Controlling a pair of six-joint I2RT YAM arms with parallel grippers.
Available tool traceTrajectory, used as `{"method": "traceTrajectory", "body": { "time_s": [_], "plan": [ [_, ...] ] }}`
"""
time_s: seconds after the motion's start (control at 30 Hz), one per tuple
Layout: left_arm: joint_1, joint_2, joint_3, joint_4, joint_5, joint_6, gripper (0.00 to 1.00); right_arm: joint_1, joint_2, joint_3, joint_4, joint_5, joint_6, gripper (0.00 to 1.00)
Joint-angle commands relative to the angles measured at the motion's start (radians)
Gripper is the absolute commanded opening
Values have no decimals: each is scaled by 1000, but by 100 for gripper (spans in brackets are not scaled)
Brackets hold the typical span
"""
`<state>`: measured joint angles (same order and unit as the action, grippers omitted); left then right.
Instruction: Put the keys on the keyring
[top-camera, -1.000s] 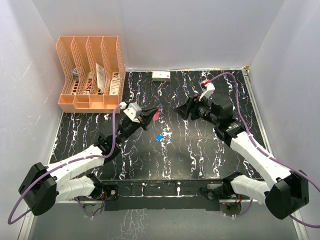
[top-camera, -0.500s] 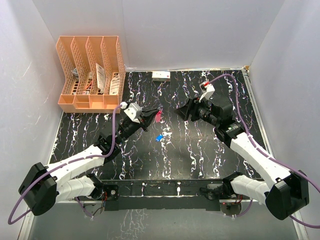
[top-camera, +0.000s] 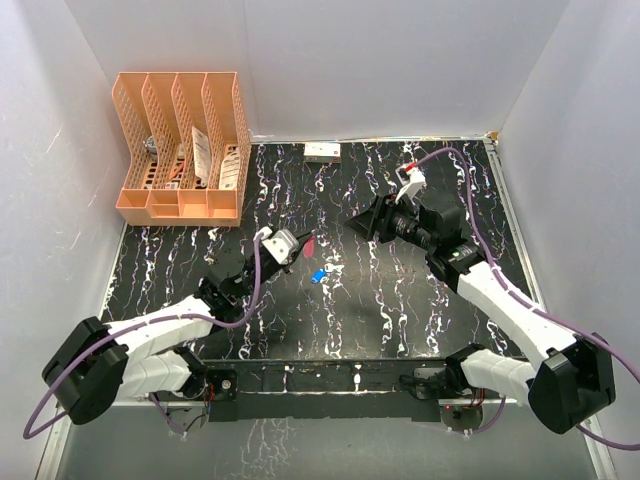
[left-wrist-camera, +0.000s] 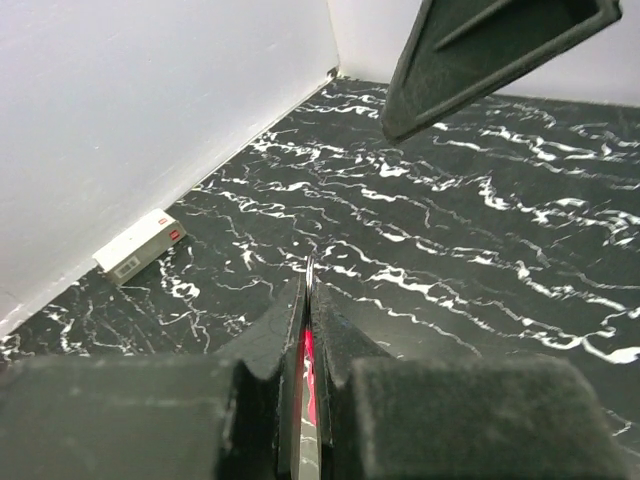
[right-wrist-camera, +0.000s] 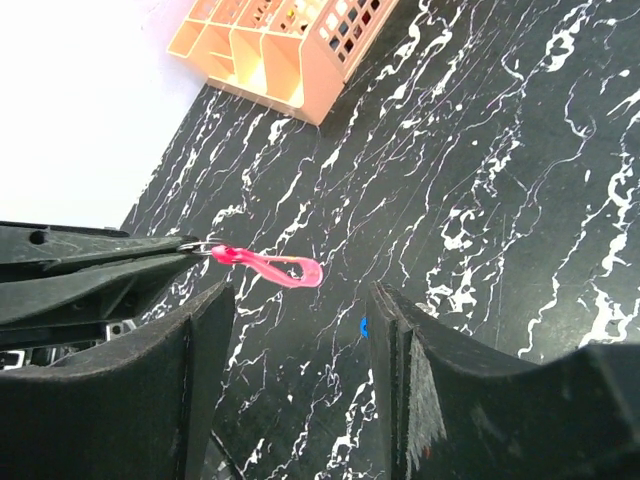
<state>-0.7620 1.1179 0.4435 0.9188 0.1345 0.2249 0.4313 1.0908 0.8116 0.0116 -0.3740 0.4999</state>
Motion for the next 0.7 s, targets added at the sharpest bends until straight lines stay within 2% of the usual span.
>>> {"method": "traceTrajectory", "body": {
  "time_s": [0.0,0.3,0.67],
  "plan": [
    [3,15,-32,141,-14,119,0,3,20,43,80,-48,50,52],
    [-9,80,-86,333,18,249,0,3,58,35,98,-83,90,50],
    [-16,87,-108,402,45,277,0,2,56,24,108,-89,90,50]
  ]
}}
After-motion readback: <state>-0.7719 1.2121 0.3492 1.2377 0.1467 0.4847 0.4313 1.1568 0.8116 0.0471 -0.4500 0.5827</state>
